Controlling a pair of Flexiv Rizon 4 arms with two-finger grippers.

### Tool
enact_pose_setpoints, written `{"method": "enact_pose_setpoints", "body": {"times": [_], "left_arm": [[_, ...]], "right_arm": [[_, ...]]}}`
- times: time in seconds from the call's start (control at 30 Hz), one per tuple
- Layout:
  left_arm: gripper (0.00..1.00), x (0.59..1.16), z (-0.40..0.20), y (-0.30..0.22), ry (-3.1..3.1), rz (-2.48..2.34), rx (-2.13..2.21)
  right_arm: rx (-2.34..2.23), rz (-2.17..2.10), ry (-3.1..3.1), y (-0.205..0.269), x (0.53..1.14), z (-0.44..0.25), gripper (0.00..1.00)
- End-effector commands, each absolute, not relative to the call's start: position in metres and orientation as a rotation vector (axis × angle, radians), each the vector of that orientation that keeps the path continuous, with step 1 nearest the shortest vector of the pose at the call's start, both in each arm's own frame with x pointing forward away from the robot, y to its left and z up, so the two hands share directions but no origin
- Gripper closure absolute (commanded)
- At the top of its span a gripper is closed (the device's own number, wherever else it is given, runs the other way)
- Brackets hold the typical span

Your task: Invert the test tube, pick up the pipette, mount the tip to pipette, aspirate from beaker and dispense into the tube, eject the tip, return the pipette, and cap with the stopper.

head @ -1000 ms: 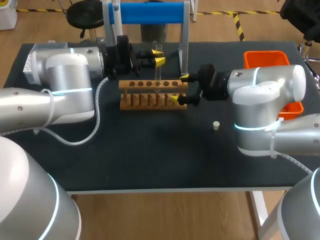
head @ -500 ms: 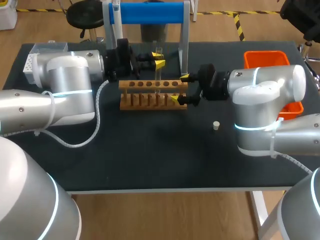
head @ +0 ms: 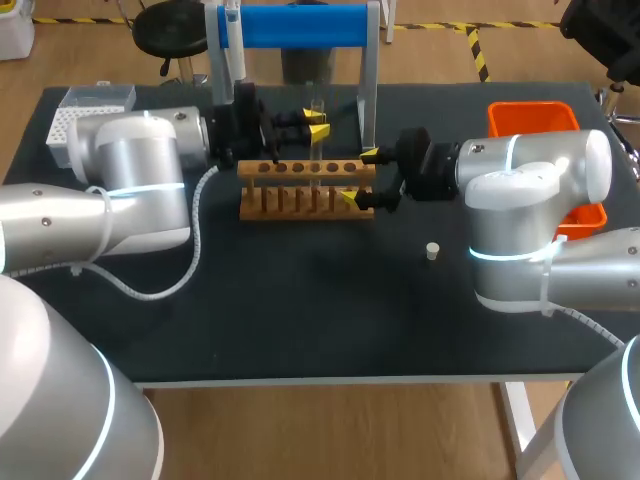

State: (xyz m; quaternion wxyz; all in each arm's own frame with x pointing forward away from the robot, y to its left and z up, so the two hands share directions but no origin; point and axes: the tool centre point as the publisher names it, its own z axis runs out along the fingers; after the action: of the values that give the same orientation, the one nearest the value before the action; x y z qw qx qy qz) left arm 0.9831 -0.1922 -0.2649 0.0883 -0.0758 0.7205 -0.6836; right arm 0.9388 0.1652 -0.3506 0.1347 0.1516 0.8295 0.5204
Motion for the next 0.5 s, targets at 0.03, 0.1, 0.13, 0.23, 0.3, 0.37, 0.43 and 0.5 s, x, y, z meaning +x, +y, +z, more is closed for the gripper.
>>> {"method": "enact_pose_setpoints", "body": {"times": [0.03,0.1,0.13,0.23,0.3,0.37,0.43,0.5], "left_arm": [[1.0,0.9844,-0.2692,-0.1928,2.137,-2.047,-0.22],[1.0,0.9843,-0.2704,-0.1929,2.135,-2.05,-0.22],[1.0,0.9843,-0.2709,-0.193,2.134,-2.051,-0.22],[1.0,0.9839,-0.2725,-0.1933,2.131,-2.055,-0.221],[1.0,0.9837,-0.2733,-0.1933,2.129,-2.057,-0.221],[1.0,0.9836,-0.2737,-0.1934,2.124,-2.058,-0.217],[1.0,0.9835,-0.2747,-0.1936,2.121,-2.062,-0.215],[1.0,0.9837,-0.2759,-0.1934,2.119,-2.065,-0.217]], "right_arm": [[0.441,1.507,2.397,0.1655,0.9375,-0.3513,0.0],[0.441,1.507,2.397,0.1655,0.9375,-0.3513,0.0],[0.441,1.507,2.397,0.1655,0.9375,-0.3513,0.0],[0.441,1.507,2.397,0.1655,0.9375,-0.3513,0.0],[0.441,1.507,2.397,0.1655,0.9375,-0.3513,0.0],[0.441,1.507,2.397,0.1655,0.9375,-0.3513,0.0],[0.441,1.507,2.397,0.1655,0.9375,-0.3513,0.0],[0.441,1.507,2.397,0.1655,0.9375,-0.3513,0.0]]}}
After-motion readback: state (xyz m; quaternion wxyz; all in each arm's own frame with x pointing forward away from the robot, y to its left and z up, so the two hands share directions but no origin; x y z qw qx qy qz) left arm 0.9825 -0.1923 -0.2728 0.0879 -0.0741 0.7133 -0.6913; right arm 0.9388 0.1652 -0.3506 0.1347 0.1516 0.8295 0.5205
